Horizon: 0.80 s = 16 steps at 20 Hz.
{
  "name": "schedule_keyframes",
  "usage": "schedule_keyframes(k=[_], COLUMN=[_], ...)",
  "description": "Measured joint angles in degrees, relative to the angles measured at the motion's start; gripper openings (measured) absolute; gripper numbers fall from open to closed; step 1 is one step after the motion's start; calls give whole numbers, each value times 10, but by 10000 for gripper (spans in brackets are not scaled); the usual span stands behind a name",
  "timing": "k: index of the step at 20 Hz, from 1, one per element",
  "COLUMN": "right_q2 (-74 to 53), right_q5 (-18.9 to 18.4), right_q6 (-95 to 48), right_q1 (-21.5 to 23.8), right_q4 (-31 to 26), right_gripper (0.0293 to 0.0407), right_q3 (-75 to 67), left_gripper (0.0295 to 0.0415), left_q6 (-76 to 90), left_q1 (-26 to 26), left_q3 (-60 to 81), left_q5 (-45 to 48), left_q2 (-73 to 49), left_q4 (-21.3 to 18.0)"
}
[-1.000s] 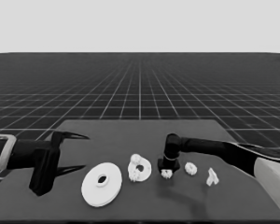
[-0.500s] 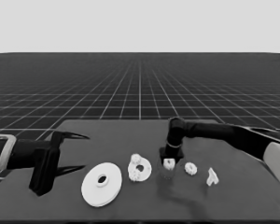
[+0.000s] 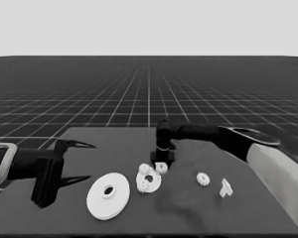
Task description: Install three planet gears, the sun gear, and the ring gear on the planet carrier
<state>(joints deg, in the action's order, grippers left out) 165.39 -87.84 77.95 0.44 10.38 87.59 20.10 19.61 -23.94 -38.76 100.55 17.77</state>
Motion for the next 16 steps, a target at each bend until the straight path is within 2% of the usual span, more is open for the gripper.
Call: schedule_keyframes(k=[6,8,9,16], right_q2=[19,28,31,36], right_q5=[1,19,24,32], right_q6=[-4,-24,-30,-39], right_q1=[0,-58,-72,-88], right_q4=[-1,55,67,82], right_gripper=[312,312,312,312], right_q3=[25,57,68,84], left_gripper=[385,385,385,385], left_q6=[0,0,0,0], left_q1=[0,0,0,0], left_q3=[0,0,0,0], left_q5=[0,0,0,0], left_q2=[0,0,0,0], left_q4=[0,0,0,0])
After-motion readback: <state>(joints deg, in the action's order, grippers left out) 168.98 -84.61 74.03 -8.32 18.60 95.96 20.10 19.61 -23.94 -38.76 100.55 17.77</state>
